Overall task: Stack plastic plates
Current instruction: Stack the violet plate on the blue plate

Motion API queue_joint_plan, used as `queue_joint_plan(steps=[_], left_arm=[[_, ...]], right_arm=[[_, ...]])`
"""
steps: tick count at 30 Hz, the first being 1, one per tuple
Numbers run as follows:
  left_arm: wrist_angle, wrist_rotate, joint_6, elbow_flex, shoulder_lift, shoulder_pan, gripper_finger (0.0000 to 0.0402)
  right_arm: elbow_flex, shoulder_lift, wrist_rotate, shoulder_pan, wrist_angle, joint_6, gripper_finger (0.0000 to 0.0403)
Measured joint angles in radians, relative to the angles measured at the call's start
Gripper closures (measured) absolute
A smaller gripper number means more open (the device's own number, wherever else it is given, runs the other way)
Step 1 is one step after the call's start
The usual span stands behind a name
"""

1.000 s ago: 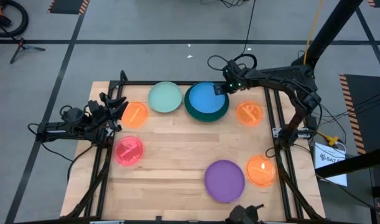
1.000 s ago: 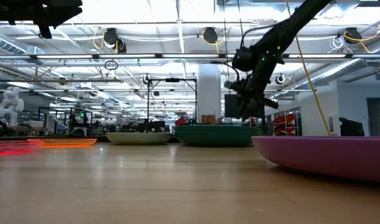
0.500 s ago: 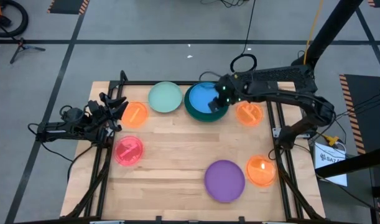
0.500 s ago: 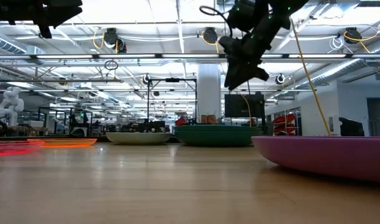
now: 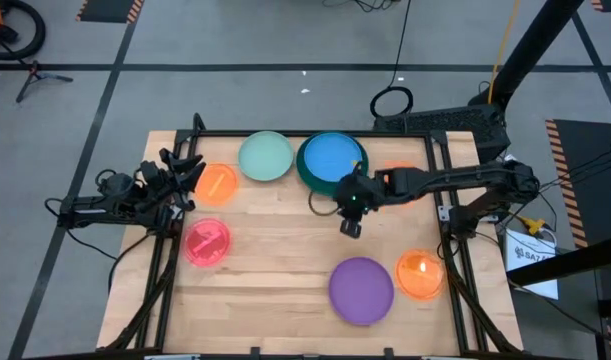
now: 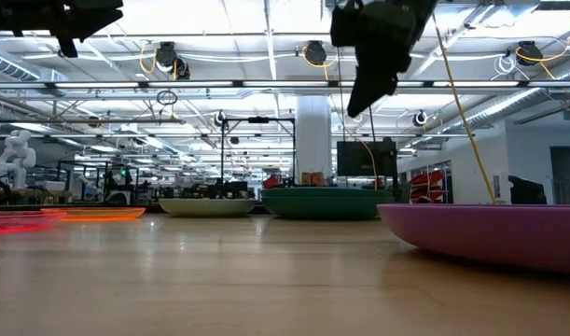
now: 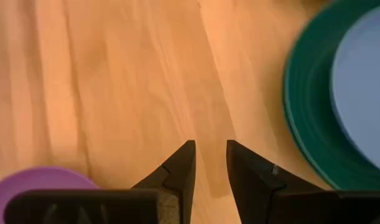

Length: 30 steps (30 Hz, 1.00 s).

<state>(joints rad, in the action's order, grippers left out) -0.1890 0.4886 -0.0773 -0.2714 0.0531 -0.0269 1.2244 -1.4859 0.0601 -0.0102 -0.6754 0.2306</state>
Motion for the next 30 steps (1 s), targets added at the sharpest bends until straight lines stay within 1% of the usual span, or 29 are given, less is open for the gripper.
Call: queue_joint_plan(steps=[4, 8, 11, 15, 17, 21, 24, 28, 30], left_arm=[[-0.003, 0.014, -0.008, 0.0, 0.0, 0.0, 0.0279], [-0.014, 0.017, -0.018, 0.0, 0.0, 0.0, 0.0279], [-0.012, 0.017, -0.021, 0.0, 0.0, 0.0, 0.0279], [-0.01, 0.017, -0.022, 0.0, 0.0, 0.0, 0.0279], [-0.009, 0.017, -0.022, 0.0, 0.0, 0.0, 0.0279], [-0.008, 0.018, -0.021, 0.0, 0.0, 0.0, 0.0279], [-0.008, 0.018, -0.02, 0.0, 0.0, 0.0, 0.0279], [-0.008, 0.018, -0.014, 0.0, 0.0, 0.0, 0.0279], [-0.009, 0.019, -0.006, 0.0, 0.0, 0.0, 0.0279]], right_arm=[[0.068, -0.038, 0.107, 0.07, -0.027, -0.007, 0.0316], [0.157, -0.099, 0.146, 0.107, -0.051, -0.029, 0.0316], [0.207, -0.135, 0.143, 0.123, -0.091, -0.047, 0.0316], [0.223, -0.164, 0.059, 0.15, -0.169, -0.07, 0.0316], [0.223, -0.179, 0.042, 0.167, -0.203, -0.05, 0.0316], [0.223, -0.21, 0.041, 0.21, -0.245, 0.008, 0.0312], [0.223, -0.238, 0.043, 0.243, -0.279, 0.04, 0.0294], [0.222, -0.281, 0.068, 0.261, -0.285, 0.091, 0.0253], [0.222, -0.305, 0.026, 0.262, -0.288, 0.095, 0.0233]])
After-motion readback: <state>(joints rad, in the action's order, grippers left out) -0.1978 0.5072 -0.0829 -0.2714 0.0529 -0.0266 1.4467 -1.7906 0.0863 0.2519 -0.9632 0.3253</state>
